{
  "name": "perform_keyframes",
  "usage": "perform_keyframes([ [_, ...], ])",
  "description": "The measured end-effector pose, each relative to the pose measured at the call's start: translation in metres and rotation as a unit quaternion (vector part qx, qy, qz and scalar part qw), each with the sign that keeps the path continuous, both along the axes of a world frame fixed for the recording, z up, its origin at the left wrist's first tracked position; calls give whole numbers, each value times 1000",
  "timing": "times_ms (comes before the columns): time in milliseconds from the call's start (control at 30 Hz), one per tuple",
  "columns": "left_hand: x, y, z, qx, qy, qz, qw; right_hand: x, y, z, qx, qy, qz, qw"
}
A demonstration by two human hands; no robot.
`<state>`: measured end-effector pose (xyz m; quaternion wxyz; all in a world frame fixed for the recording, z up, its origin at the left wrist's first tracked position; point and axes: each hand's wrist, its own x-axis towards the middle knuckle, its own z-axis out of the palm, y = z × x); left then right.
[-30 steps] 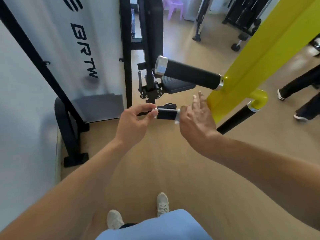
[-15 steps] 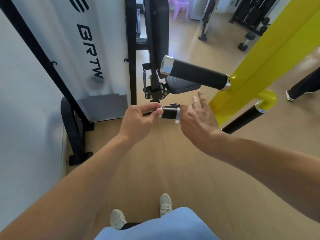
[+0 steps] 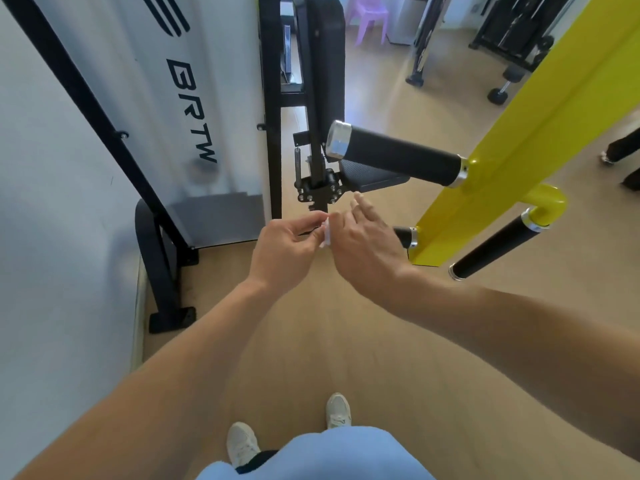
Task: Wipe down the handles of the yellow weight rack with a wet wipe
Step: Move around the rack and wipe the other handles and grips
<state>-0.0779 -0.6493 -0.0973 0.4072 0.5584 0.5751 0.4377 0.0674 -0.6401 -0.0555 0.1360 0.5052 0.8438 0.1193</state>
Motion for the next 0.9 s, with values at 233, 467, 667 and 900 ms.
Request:
perform_keyframes([
  [233, -5, -3, -5, 2, -1, 27, 1000, 31, -11, 4, -101, 79, -18, 992],
  [467, -7, -6, -2, 0, -16, 26, 1000, 16, -1, 4, -53, 171, 13, 984],
  [667, -3, -7, -1, -2, -18, 37, 999, 38, 0, 12, -10, 25, -20, 999],
  [900, -9, -9, 0, -2, -2, 15, 1000, 18, 2, 1, -33, 161, 57, 985],
])
